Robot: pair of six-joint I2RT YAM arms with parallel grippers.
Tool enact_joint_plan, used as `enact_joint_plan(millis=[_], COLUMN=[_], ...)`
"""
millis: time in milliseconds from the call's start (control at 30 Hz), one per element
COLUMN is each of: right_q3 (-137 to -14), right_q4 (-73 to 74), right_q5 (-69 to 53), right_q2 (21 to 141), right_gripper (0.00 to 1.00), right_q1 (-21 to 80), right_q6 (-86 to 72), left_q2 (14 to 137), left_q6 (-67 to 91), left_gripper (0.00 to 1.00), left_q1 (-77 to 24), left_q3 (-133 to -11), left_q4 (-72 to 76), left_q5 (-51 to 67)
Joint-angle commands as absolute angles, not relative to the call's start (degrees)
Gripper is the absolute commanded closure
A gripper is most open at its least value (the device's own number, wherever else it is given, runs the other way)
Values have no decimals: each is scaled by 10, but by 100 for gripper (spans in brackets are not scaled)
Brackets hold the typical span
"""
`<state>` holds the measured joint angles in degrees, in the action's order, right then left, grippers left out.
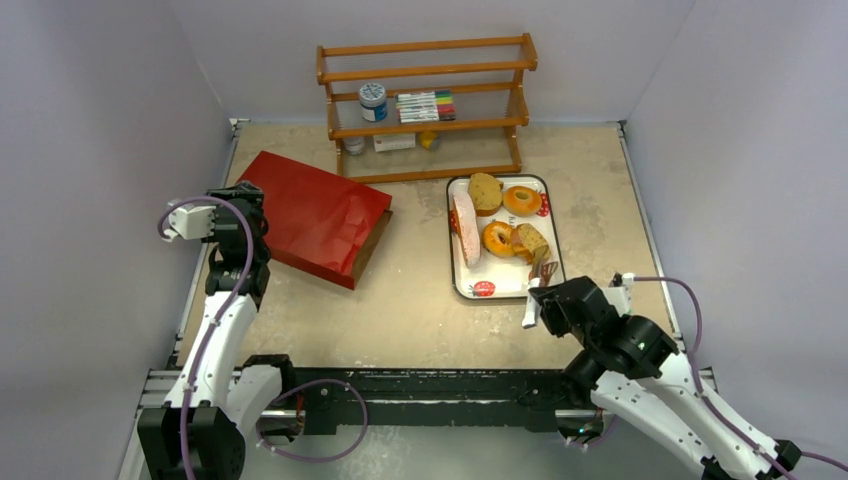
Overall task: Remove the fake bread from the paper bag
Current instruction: Place the fake bread in the container.
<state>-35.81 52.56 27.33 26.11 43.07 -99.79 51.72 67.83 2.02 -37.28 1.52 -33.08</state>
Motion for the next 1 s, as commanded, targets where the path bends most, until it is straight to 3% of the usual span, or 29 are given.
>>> enact_joint_plan(millis=[0,633,967], right_q3=[-392,-462,-514], right_q4=[540,572,553], right_q5=[293,320,324], right_q2=[258,292,314], right_gripper=[59,60,70], right_q1=[432,432,432], right_q6=[-1005,-995,-942], left_q2=[514,528,523], left_q6=[673,681,685], left_gripper=[43,43,43], left_q1=[15,15,15], left_q3=[-398,-400,-398], left_q4=[30,43,42], left_q5=[-337,-334,-337])
